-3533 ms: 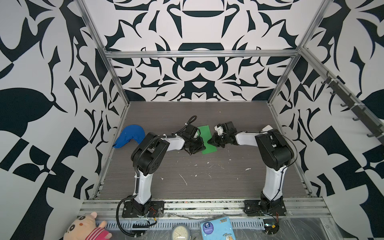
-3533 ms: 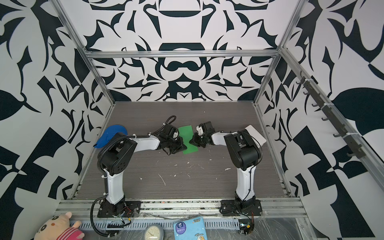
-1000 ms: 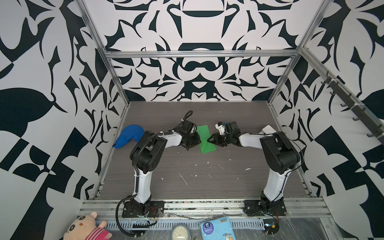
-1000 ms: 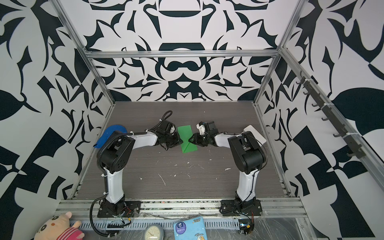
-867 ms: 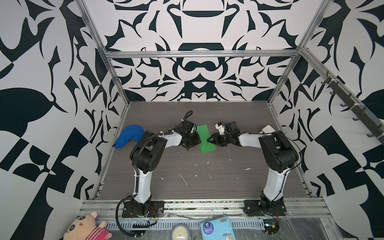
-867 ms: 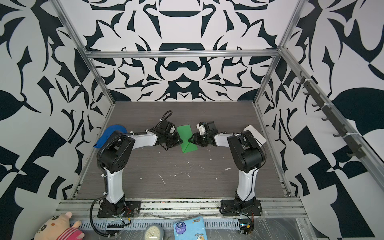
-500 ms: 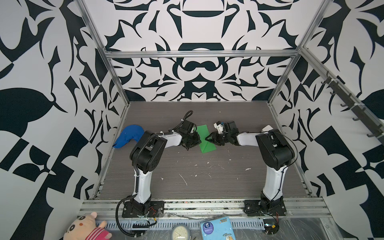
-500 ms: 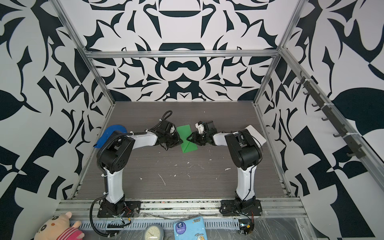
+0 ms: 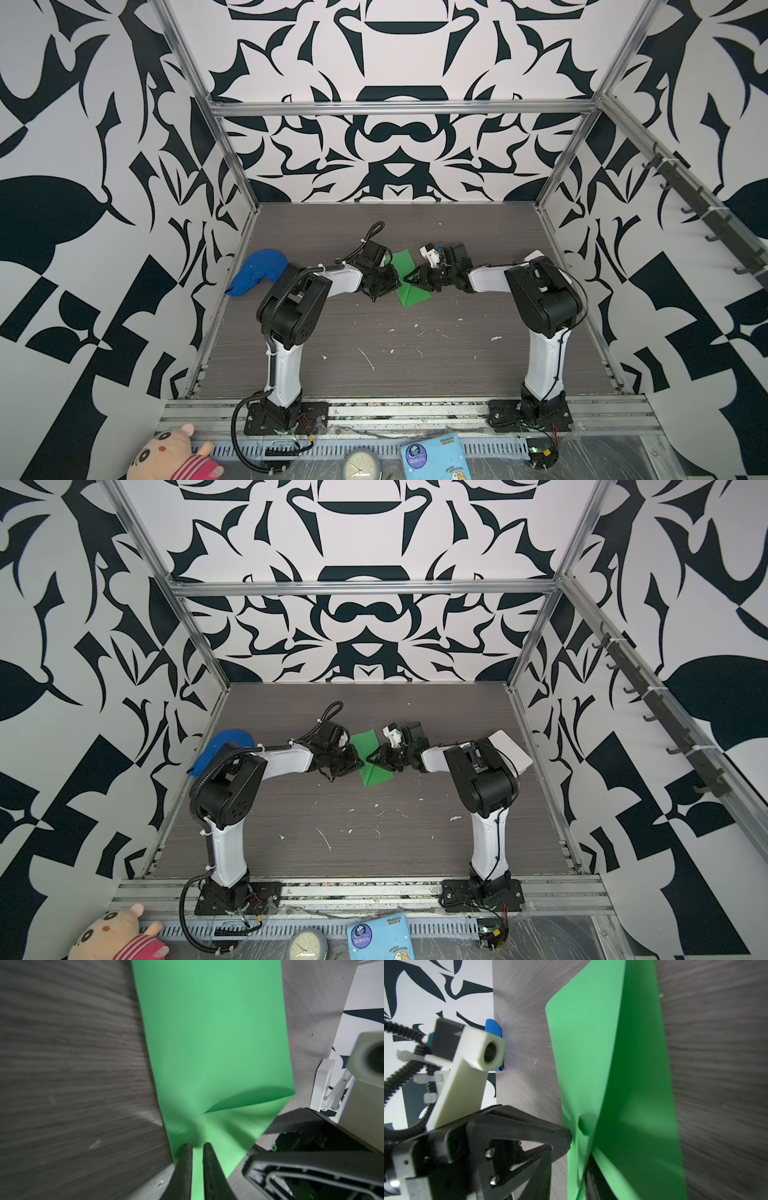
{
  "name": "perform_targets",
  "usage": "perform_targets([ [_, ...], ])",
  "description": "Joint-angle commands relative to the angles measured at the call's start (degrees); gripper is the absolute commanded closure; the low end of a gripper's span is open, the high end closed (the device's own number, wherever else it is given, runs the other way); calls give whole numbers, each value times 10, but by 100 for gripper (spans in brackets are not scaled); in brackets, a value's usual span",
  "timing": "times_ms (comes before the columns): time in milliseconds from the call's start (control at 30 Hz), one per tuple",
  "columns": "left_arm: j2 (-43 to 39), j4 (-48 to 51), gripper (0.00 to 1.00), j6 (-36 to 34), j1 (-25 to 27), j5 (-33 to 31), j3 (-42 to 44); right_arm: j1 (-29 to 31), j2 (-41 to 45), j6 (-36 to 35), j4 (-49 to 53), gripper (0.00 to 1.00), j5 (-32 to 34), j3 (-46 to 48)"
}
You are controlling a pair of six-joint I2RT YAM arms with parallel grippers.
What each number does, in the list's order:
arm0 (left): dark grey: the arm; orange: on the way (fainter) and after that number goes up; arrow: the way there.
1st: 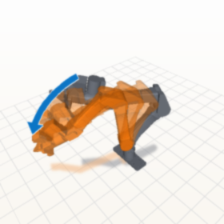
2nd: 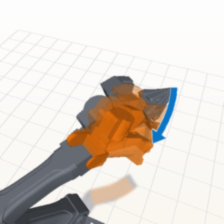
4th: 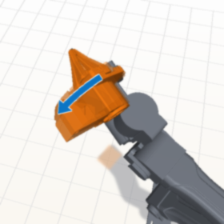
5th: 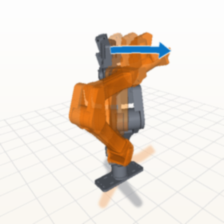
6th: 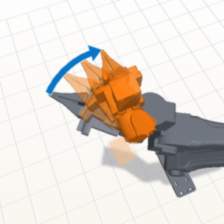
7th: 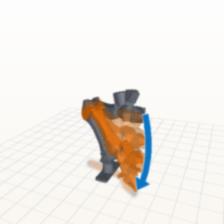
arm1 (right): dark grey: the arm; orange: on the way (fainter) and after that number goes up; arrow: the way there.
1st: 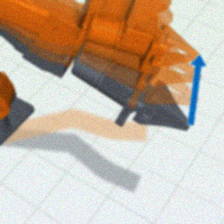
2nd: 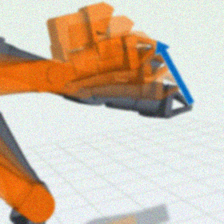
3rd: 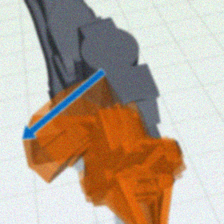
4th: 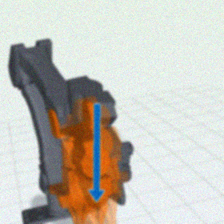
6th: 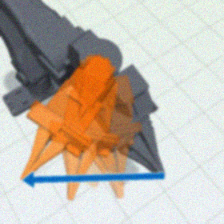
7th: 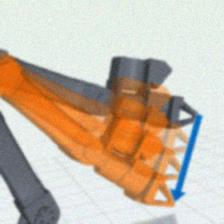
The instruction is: Fold a paper plane with a square sheet of paper (pick it up from the middle)
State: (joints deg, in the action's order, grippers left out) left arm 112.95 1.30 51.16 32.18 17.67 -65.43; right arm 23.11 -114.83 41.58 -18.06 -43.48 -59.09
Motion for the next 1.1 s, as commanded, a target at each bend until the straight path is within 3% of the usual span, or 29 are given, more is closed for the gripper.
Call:
perform_targets([
  [0, -19, 5, 86, -1, -4, -6, 12, 7, -2, 0, -16, 74, -9, -10],
  [233, -52, 3, 86, 2, -11, -6, 28, 8, 11, -15, 15, 99, 35, -16],
  [367, -113, -2, 80, 5, -24, -12, 62, 7, 46, -14, -2, 100, 51, -4],
  [500, -194, -2, 62, 4, -40, -31, 105, 4, 100, 5, -48, 100, 54, 23],
  [633, -274, -20, 29, 5, -56, -34, 146, -2, 142, 51, -120, 100, 32, 44],
  [767, -331, -81, 8, 14, -63, 5, 175, -9, 163, 133, -214, 100, 6, 51],
  [867, -349, -137, 0, 41, -64, 46, 182, -12, 173, 189, -269, 100, -2, 45],
  [1067, -341, -234, 0, 90, -62, 115, 173, -13, 190, 246, -299, 100, -11, 18],
])
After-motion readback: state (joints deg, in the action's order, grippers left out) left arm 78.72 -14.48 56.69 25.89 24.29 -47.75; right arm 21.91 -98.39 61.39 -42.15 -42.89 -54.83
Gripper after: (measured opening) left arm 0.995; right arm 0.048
